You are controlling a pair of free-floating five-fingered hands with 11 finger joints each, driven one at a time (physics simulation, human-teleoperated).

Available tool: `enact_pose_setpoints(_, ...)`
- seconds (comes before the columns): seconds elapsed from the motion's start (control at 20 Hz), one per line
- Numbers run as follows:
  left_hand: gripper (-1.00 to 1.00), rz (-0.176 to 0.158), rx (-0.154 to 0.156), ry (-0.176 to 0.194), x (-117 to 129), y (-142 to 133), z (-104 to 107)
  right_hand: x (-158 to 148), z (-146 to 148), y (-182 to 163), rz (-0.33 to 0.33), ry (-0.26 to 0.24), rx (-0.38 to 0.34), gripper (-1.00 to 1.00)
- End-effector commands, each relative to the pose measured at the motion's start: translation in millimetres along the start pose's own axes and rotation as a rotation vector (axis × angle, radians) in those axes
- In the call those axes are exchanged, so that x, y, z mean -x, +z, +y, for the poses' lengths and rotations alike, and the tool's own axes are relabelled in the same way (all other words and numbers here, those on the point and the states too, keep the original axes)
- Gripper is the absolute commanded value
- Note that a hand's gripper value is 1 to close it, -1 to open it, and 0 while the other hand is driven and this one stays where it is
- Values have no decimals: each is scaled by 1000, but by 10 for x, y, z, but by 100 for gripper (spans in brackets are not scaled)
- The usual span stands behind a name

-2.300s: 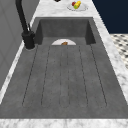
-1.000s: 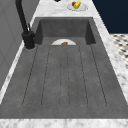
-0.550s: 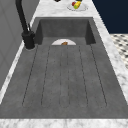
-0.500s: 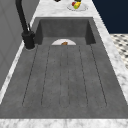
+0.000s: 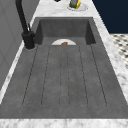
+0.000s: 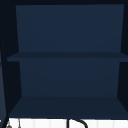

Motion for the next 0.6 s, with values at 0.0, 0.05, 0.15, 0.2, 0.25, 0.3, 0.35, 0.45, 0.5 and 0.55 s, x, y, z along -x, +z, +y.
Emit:
enact_pose_setpoints(0.0, 0, 0, 0, 0, 0, 0, 0, 157, 47, -118, -22, -14, -67, 100)
enact_pose_setpoints(0.05, 0, 0, 0, 0, 0, 0, 0, 138, 35, -164, -17, -19, -88, 100)
enact_pose_setpoints(0.15, 0, 0, 0, 0, 0, 0, 0, 172, 48, -280, -17, -13, -101, 100)
enact_pose_setpoints(0.2, 0, 0, 0, 0, 0, 0, 0, 209, 50, -344, -23, -12, -101, 100)
enact_pose_setpoints(0.25, 0, 0, 0, 0, 0, 0, 0, 234, 69, -388, -20, -4, -100, 100)
enact_pose_setpoints(0.3, 0, 0, 0, 0, 0, 0, 0, 237, 78, -433, -12, 2, -104, 100)
enact_pose_setpoints(0.35, 0, 0, 0, 0, 0, 0, 0, 225, 91, -477, -5, 2, -107, 100)
enact_pose_setpoints(0.45, 0, 0, 0, 0, 0, 0, 0, 179, 111, -569, 10, 11, -125, 100)
enact_pose_setpoints(0.5, 0, 0, 0, 0, 0, 0, 0, 167, 138, -600, 21, 21, -115, 100)
enact_pose_setpoints(0.55, 0, 0, 0, 0, 0, 0, 0, 158, 156, -633, 29, 26, -110, 100)
